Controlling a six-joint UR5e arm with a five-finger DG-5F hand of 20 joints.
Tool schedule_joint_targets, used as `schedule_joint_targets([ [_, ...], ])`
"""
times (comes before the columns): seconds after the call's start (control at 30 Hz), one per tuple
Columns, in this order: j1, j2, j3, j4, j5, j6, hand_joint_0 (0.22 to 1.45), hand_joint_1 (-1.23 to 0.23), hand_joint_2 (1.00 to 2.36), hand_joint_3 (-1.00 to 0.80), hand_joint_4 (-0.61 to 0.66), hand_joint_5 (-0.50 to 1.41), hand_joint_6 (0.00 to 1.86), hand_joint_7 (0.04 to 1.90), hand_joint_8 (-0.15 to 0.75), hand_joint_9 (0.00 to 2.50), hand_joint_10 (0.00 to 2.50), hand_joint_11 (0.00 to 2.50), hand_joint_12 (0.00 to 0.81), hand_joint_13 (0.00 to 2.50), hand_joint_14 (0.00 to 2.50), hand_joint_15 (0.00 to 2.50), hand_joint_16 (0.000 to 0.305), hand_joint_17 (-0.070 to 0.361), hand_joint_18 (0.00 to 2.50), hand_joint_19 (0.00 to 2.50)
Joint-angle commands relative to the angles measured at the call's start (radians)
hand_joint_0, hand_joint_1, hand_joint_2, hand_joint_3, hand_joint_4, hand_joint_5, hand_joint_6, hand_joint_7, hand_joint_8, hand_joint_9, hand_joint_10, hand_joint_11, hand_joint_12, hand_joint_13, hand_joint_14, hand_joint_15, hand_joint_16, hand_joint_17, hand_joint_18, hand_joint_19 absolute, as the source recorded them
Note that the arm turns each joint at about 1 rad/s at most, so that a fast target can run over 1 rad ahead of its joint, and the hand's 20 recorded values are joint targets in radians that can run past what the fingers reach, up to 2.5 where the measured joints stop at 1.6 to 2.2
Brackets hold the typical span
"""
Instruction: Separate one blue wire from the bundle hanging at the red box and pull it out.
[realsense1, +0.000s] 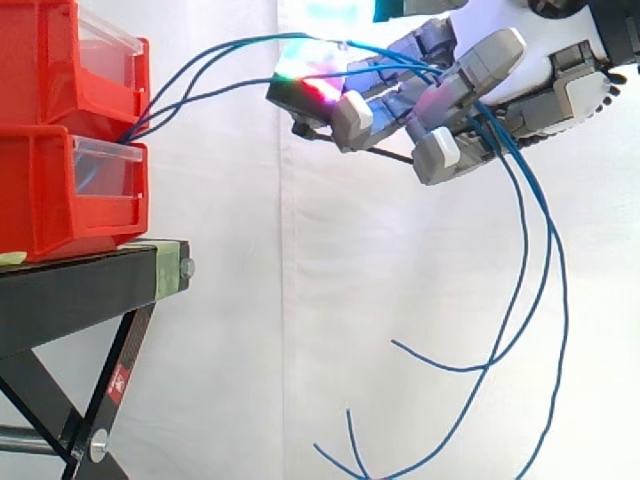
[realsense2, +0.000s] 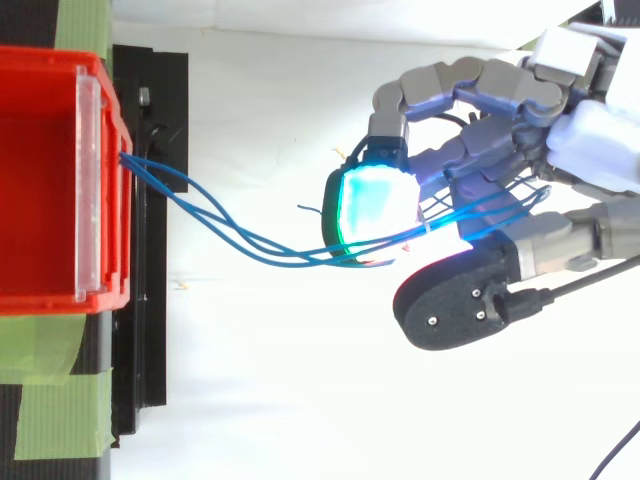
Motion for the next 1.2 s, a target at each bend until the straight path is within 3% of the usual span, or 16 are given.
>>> schedule_joint_targets([
  [0.0,0.001,0.000,0.001,0.000,0.000,0.000,0.55,-0.80,1.00,-0.50,0.07,-0.23,0.76,1.18,0.270,0.75,0.01,1.52,0.326,1.06,2.50,0.35,0.051,0.114,0.92,1.26],
  [0.57,0.001,0.000,-0.001,0.000,0.000,0.000,0.66,-0.72,1.02,-0.32,0.07,-0.21,0.78,1.16,0.254,0.82,0.01,1.52,0.308,1.09,2.50,0.37,0.046,0.103,0.96,1.26],
  [0.77,0.002,0.000,-0.001,0.000,0.000,0.000,0.70,-0.79,1.02,-0.16,0.04,-0.22,0.77,1.20,0.254,0.78,0.01,1.53,0.328,1.06,2.50,0.38,0.048,0.107,0.92,1.27],
  [1.17,0.004,0.000,-0.001,0.000,0.000,0.000,0.72,-0.93,1.01,-0.38,0.02,-0.24,0.76,1.21,0.247,0.64,0.01,1.50,0.326,0.98,2.50,0.40,0.049,0.111,0.86,1.24],
])
